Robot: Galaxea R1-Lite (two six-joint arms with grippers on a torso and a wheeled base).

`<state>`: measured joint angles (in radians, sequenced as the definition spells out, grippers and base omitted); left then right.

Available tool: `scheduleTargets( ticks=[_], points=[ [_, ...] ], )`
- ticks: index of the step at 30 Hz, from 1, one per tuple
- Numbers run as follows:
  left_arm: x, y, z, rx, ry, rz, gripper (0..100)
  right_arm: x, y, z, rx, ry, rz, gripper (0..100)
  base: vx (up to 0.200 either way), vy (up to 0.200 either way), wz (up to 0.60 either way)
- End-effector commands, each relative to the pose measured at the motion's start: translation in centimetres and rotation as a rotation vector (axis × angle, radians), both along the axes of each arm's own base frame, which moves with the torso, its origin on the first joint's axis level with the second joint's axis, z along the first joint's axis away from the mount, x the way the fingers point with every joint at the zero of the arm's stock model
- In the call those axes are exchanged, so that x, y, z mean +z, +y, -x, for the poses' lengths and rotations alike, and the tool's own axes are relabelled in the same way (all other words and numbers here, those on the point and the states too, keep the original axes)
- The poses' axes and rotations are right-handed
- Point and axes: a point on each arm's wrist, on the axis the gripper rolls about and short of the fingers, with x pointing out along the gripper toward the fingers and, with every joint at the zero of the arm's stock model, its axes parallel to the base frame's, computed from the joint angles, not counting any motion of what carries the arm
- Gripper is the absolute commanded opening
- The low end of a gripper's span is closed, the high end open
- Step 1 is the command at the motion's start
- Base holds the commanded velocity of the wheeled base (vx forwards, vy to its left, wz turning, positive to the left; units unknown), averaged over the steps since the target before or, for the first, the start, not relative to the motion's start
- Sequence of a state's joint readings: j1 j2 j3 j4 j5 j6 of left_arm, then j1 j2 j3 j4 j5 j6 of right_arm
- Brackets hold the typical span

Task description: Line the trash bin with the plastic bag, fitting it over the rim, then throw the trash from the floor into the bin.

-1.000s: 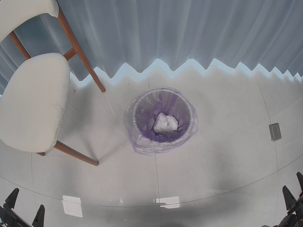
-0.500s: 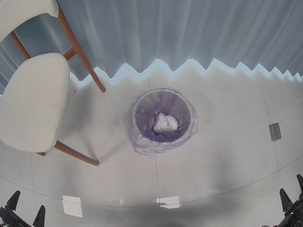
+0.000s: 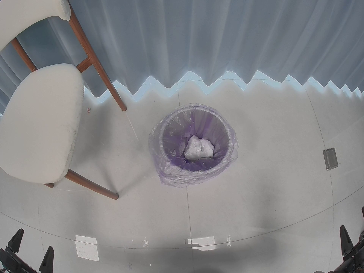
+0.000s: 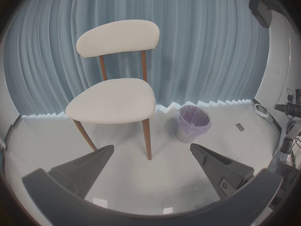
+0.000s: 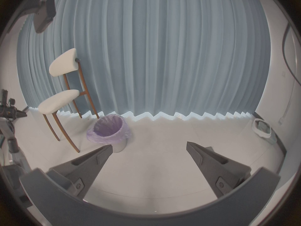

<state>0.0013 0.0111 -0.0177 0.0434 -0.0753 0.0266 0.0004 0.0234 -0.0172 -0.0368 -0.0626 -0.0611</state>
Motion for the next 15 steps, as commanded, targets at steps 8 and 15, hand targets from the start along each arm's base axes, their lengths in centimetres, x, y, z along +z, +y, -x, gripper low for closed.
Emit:
scheduleTargets(
  ticks=[8,15],
  points=[
    [-0.51,0.0,-0.05,-0.003,0.006,-0.002,100,-0.82,0.14,-0.04,0.058,0.038,-0.054,100,0.0,0.0,0.0],
    [-0.53,0.0,-0.05,0.002,0.008,0.0,100,-0.88,0.16,0.05,0.071,0.026,-0.057,100,0.0,0.0,0.0]
  ],
)
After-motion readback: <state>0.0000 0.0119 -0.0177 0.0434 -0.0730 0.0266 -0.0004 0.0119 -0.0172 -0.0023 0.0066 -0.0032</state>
